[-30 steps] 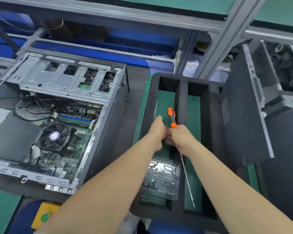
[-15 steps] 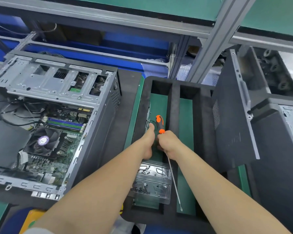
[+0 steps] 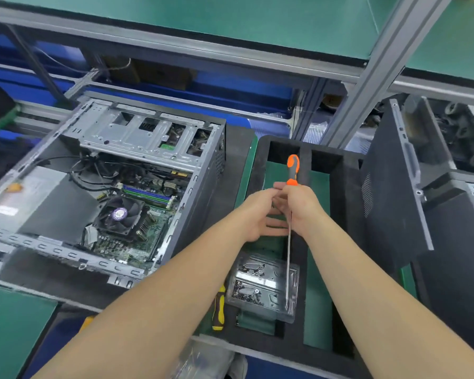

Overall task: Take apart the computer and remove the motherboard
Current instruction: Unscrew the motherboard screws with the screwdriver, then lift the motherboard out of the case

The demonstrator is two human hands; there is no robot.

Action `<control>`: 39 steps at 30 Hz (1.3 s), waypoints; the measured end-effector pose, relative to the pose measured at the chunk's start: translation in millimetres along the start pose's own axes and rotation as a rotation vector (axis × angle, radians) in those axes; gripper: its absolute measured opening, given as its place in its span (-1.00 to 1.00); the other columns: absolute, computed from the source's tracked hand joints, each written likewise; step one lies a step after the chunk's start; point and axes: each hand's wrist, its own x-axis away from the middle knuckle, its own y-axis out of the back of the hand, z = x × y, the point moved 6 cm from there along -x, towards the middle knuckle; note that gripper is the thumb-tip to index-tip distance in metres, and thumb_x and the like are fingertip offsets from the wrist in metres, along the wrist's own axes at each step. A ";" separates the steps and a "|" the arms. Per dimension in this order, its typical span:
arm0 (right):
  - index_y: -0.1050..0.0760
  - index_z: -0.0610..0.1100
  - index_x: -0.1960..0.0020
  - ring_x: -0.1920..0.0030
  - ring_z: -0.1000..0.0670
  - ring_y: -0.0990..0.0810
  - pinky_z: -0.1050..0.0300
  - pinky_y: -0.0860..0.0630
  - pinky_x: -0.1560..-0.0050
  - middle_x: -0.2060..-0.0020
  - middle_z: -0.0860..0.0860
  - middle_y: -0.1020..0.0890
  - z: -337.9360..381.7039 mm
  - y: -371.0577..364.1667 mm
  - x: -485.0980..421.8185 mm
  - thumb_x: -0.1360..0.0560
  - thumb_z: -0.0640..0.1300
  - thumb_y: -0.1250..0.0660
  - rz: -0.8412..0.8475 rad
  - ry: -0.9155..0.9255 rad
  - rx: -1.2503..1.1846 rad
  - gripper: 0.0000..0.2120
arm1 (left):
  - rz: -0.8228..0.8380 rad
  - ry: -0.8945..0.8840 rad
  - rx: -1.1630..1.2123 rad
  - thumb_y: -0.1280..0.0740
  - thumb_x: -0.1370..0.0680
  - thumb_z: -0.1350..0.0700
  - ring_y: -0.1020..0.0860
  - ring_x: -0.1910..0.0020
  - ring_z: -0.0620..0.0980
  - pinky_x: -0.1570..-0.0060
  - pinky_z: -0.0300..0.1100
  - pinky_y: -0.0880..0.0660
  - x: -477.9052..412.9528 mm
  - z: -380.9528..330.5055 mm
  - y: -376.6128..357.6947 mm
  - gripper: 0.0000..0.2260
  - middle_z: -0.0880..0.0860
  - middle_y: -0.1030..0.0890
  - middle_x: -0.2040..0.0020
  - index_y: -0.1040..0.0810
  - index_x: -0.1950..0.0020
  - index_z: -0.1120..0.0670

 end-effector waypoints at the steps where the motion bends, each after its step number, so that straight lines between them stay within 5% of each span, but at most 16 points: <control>1: -0.60 -0.16 0.01 0.08 -0.14 -0.63 0.05 -0.57 0.17 0.05 -0.15 -0.68 8.6 -7.8 5.8 -0.61 -0.35 -0.17 0.017 0.022 -0.016 -0.75 | -0.003 -0.043 -0.040 -0.25 -0.67 0.01 -0.69 0.21 0.17 0.20 0.02 -0.69 10.2 -9.1 3.9 -0.84 0.17 -0.61 -0.03 -0.55 -0.07 0.07; 7: -0.65 -0.18 0.04 0.38 0.02 -0.38 0.17 -0.39 0.40 0.28 -0.01 -0.44 18.8 -58.8 37.4 -0.59 -0.20 -0.25 0.083 0.075 0.055 -0.80 | -0.035 -0.202 -0.332 -0.28 -0.67 0.21 -0.55 0.28 0.01 0.19 -0.17 -0.61 60.6 -30.6 45.5 -0.78 0.14 -0.61 0.05 -0.57 -0.29 0.22; 11: -0.71 -0.03 0.14 0.29 -0.01 -0.41 0.14 -0.35 0.43 0.18 0.06 -0.52 31.2 -71.6 55.3 -0.48 -0.07 -0.35 0.068 0.174 0.223 -0.84 | -0.096 -0.316 -0.521 -0.35 -0.64 0.18 -0.50 0.31 -0.07 0.31 -0.25 -0.44 81.5 -34.1 65.9 -0.86 0.06 -0.66 0.14 -0.68 -0.11 0.18; 14: -0.73 0.00 0.10 0.38 0.06 -0.34 0.18 -0.24 0.46 0.50 0.24 -0.47 57.7 -71.9 70.9 -0.48 -0.03 -0.44 0.129 0.366 0.314 -0.90 | -0.220 -0.404 -0.645 -0.40 -0.63 0.10 -0.52 0.24 -0.08 0.20 -0.21 -0.44 87.2 -43.5 72.7 -0.89 -0.07 -0.63 0.22 -0.69 0.06 -0.03; 17: -0.71 -0.10 0.00 0.46 0.02 -0.32 0.23 -0.21 0.50 0.54 0.09 -0.43 80.1 -67.3 86.4 -0.54 -0.15 -0.38 0.220 0.434 0.292 -0.86 | -0.359 -0.497 -0.632 -0.40 -0.63 0.11 -0.52 0.36 -0.09 0.27 -0.22 -0.47 86.4 -56.4 74.8 -0.89 -0.06 -0.56 0.27 -0.66 0.06 -0.06; 19: -0.66 -0.25 -0.07 0.42 -0.07 -0.49 0.17 -0.36 0.44 0.42 -0.10 -0.58 88.8 -65.3 99.8 -0.52 -0.30 -0.21 0.361 0.403 0.138 -0.73 | -0.388 -0.533 -0.524 -0.36 -0.65 0.16 -0.57 0.42 -0.10 0.30 -0.23 -0.51 85.5 -66.2 72.7 -0.91 0.02 -0.60 0.20 -0.67 -0.07 0.04; 21: -0.61 -0.36 -0.12 0.28 -0.16 -0.62 0.10 -0.54 0.30 0.23 -0.26 -0.66 91.3 -61.8 114.2 -0.49 -0.28 -0.06 0.537 0.323 -0.027 -0.59 | -0.367 -0.542 -0.434 -0.30 -0.65 0.25 -0.64 0.23 -0.05 0.12 -0.20 -0.60 81.8 -76.1 69.2 -0.82 0.13 -0.69 0.09 -0.66 -0.16 0.11; 24: -0.56 -0.48 -0.13 0.21 -0.23 -0.64 0.03 -0.62 0.21 0.13 -0.36 -0.64 81.4 -53.9 124.4 -0.54 -0.13 -0.01 0.632 0.215 -0.131 -0.49 | -0.236 -0.478 -0.258 -0.23 -0.59 0.35 -0.69 -0.04 0.15 -0.25 0.04 -0.59 74.6 -84.4 61.9 -0.74 0.28 -0.68 -0.17 -0.67 -0.16 0.24; 29: -0.61 -0.35 -0.05 0.31 -0.13 -0.67 0.15 -0.59 0.33 0.18 -0.28 -0.66 20.5 -51.6 117.9 -0.52 -0.33 -0.29 0.476 0.139 0.123 -0.83 | -0.180 -0.264 -0.296 -0.28 -0.63 0.23 -0.59 0.11 0.13 0.16 -0.17 -0.60 65.3 -77.6 68.5 -0.71 0.24 -0.56 -0.09 -0.56 -0.31 0.32; 35: -0.36 -0.18 -0.09 0.28 -0.12 -0.64 -0.08 -0.68 0.24 0.12 -0.19 -0.59 -66.8 -70.6 92.6 -0.49 -0.41 -0.40 0.336 0.059 0.357 -0.70 | -0.228 0.000 -0.700 -0.22 -0.67 0.14 -0.44 -0.31 0.21 -0.23 0.10 -0.39 69.5 -41.6 75.2 -0.67 0.17 -0.37 -0.47 -0.40 -0.44 0.11; 39: -0.41 -0.13 -0.10 0.10 -0.19 -0.71 -0.16 -0.72 0.18 -0.06 -0.12 -0.58 -96.1 -83.3 89.9 -0.39 -0.29 -0.52 0.229 0.090 0.643 -0.61 | -0.218 0.106 -0.740 -0.19 -0.69 0.09 -0.39 -0.43 0.23 -0.45 0.17 -0.26 71.2 -17.3 80.1 -0.61 0.21 -0.32 -0.56 -0.36 -0.51 0.15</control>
